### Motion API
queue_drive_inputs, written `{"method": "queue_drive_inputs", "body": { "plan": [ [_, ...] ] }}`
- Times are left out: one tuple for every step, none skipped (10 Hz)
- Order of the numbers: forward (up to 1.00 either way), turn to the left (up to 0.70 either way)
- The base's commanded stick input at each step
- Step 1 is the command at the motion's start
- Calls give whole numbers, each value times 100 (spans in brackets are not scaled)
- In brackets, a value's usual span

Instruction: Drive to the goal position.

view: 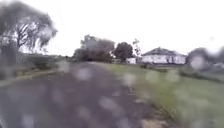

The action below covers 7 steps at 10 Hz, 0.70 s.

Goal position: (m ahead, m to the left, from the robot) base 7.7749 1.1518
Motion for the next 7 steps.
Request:
{"method": "queue_drive_inputs", "body": {
  "plan": [
    [100, 0],
    [100, 0],
    [100, 0],
    [100, 0],
    [100, 0],
    [100, 0],
    [100, 0]
  ]
}}
